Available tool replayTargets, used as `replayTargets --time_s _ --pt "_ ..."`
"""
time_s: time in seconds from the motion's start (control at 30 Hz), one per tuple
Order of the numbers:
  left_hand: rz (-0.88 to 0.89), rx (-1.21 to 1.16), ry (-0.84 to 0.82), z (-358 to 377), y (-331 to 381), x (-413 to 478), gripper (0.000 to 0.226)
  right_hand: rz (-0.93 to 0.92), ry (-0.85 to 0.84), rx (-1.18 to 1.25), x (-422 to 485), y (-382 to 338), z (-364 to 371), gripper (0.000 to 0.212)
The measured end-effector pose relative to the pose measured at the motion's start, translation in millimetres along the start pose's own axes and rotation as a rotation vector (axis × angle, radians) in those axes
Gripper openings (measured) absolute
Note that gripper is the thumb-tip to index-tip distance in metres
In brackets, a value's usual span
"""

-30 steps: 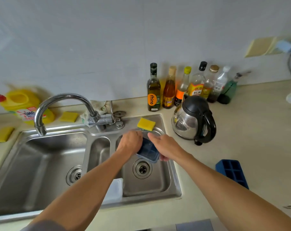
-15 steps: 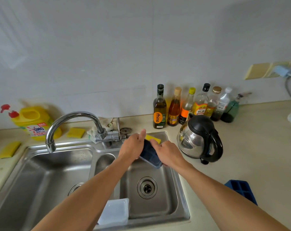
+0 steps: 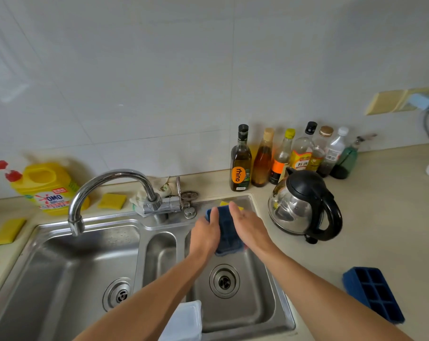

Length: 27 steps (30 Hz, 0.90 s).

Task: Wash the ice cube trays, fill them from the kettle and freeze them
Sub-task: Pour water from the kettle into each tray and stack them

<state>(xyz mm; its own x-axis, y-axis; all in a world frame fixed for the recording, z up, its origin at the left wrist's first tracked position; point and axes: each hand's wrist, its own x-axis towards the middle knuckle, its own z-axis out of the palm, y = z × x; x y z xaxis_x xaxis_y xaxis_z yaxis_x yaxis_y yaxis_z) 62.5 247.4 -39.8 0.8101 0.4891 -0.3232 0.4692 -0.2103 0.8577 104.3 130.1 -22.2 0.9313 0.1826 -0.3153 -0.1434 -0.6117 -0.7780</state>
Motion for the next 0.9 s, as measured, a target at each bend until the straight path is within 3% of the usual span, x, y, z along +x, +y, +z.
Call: replayTargets --time_s 0.13,0.27,0.4,0.53,0.7,0.9 --pt "0.078 0.128 -0.083 2 -9 -6 0.046 -0.028 0.054 -0.015 2 -3 6 0.066" --pt "0.125 0.111 -0.113 0 -12 -12 0.045 -0.037 0.141 0.022 -5 0 13 0.068" --pt "0.139 0.107 -0.165 2 -17 -11 0.043 -0.059 0.107 0.012 -11 1 11 0.065" --pt "0.148 0.163 -0.134 1 -19 0 0.049 0.016 0.017 0.074 -20 8 1 0.051" --pt "0.181 0.171 -0.089 -6 -14 15 0.054 0.087 -0.3 0.186 -36 26 -7 0.034" --pt "0.113 0.119 -0.053 -11 -13 14 0.049 0.071 -0.374 0.271 -36 20 -8 0.028"
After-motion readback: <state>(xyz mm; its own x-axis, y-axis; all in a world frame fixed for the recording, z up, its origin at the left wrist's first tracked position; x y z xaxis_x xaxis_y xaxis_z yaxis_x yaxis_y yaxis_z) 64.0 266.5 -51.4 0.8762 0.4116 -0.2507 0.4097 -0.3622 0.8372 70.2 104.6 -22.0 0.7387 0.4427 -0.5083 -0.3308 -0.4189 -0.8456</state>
